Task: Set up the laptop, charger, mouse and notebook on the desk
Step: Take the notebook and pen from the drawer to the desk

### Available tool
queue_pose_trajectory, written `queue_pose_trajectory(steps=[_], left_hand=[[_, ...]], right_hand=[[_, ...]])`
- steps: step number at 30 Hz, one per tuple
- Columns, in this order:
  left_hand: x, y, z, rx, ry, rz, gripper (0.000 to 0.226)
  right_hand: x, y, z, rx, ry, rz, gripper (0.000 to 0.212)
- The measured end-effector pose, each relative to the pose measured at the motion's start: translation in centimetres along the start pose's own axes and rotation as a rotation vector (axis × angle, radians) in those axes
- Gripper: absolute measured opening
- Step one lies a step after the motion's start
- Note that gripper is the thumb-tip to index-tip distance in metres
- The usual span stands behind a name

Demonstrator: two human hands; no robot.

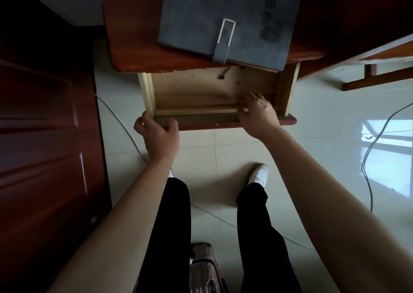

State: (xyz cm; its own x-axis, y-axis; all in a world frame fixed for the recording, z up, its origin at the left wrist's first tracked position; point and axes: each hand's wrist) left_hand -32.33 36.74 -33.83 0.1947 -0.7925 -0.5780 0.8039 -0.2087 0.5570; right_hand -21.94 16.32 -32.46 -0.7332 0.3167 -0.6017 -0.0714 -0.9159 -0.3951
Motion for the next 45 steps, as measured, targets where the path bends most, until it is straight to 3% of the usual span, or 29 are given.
queue_pose_trajectory(steps=[3, 6, 12, 17, 22, 27, 31, 33, 35, 38, 40, 43, 45], left_hand=[[0.0, -0.1, -0.1, 0.013, -0.003, -0.007, 0.056], [0.0, -0.2, -0.1, 0.024, -0.008, -0.015, 0.056], [0.2, -0.2, -0.2, 0.027, 0.008, -0.023, 0.057], [0.2, -0.5, -0.3, 0.042, 0.011, -0.024, 0.059], [0.2, -0.6, -0.1, 0.047, 0.02, -0.023, 0.062], [0.2, -0.2, -0.1, -0.007, 0.011, 0.015, 0.073], [0.3, -0.2, -0.2, -0.033, 0.014, 0.039, 0.081], [0.4, -0.2, -0.3, -0.069, 0.03, 0.084, 0.089], [0.5, -0.2, -0.4, -0.174, 0.069, 0.214, 0.103], [0.6, 0.0, -0.8, -0.447, 0.089, 0.418, 0.116], [0.7, -0.1, -0.7, -0.524, 0.052, 0.43, 0.106], [0.9, -0.2, 0.0, -0.481, 0.0, 0.45, 0.064], [0.8, -0.1, 0.2, -0.458, -0.032, 0.545, 0.05]], right_hand=[[0.6, -1.1, -1.8, -0.001, -0.113, 0.126, 0.035], [0.9, -1.5, -3.0, 0.084, -0.11, 0.119, 0.046], [0.7, -1.6, -5.4, 0.296, 0.06, -0.279, 0.079], [0.9, -1.5, -6.6, 0.362, 0.148, -0.335, 0.046], [0.8, -1.3, -5.0, 0.326, 0.172, -0.415, 0.035], [0.5, -0.6, -0.8, 0.277, 0.285, -0.663, 0.02], [1.5, 0.1, 2.5, 0.176, 0.39, -1.006, 0.017], [2.4, 0.4, 3.6, 0.162, 0.405, -1.219, 0.019], [3.5, 0.8, 4.1, 0.237, 0.378, -1.367, 0.036], [4.1, 0.9, 3.9, 0.385, 0.306, -1.373, 0.05], [4.0, 0.7, 3.3, 0.457, 0.285, -1.318, 0.047], [3.7, 0.8, 2.8, 0.514, 0.289, -1.147, 0.048], [3.5, 0.6, 2.8, 0.511, 0.264, -1.089, 0.05]])
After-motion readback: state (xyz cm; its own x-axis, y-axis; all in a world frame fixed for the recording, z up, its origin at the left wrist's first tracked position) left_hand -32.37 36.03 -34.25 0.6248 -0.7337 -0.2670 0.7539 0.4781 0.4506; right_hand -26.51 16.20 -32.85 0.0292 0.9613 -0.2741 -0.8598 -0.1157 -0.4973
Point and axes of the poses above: each hand's wrist, its own z-axis away from the middle knuckle, its own x-axis out of the palm, y = z × x, and after that the axes turned 10 degrees about -y, right-handed
